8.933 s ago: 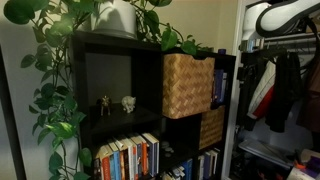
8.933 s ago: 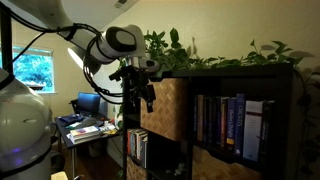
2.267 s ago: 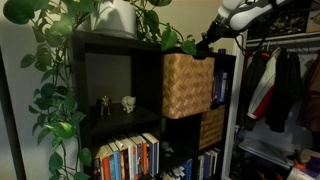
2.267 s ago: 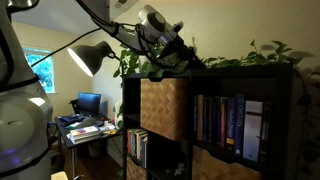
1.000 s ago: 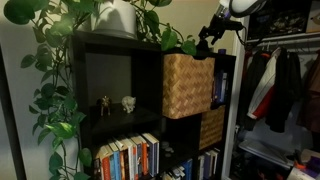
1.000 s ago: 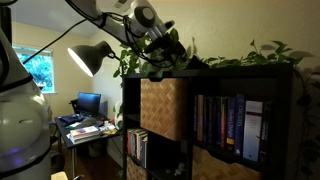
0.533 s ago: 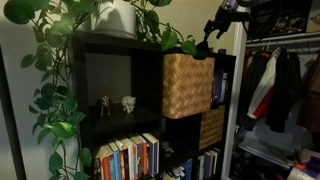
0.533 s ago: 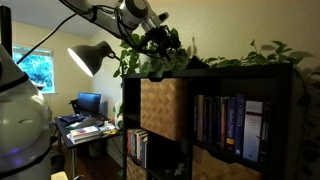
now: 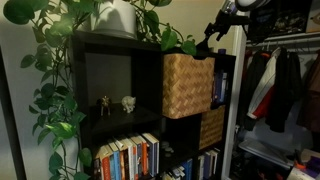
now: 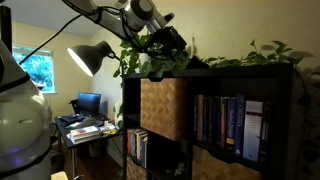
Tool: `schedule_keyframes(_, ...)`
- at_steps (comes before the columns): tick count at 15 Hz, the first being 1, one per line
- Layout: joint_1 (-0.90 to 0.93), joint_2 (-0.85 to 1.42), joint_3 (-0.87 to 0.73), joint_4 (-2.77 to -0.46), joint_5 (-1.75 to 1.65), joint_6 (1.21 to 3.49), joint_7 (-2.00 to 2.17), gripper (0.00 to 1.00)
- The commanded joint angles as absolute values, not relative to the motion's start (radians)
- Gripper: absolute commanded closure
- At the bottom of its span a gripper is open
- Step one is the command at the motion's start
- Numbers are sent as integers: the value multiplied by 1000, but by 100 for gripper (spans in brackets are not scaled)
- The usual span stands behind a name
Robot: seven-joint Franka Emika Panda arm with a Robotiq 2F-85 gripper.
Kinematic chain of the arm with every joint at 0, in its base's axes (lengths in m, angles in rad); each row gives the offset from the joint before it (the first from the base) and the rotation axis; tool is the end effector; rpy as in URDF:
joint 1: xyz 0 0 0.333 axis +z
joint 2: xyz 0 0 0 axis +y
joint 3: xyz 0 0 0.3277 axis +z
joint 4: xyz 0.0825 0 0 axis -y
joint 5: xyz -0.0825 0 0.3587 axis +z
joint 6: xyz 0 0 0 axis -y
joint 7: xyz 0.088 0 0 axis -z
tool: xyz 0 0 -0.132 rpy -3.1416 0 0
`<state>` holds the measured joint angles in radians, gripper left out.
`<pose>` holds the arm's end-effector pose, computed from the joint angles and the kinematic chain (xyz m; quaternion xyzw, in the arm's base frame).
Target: Remove the black object from the basket then put it back inside.
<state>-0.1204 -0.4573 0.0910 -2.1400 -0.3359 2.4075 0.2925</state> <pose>0.4490 -0.0116 0.6655 0.9202 -0.0692 0.3655 0.1218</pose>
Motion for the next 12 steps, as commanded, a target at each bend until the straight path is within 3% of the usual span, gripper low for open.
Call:
schedule_keyframes(1, -108, -425, 53, -2148, -311, 2504, 217, 0)
schedule_keyframes(12, -90, -297, 3, -2131, -256, 2727, 21, 0)
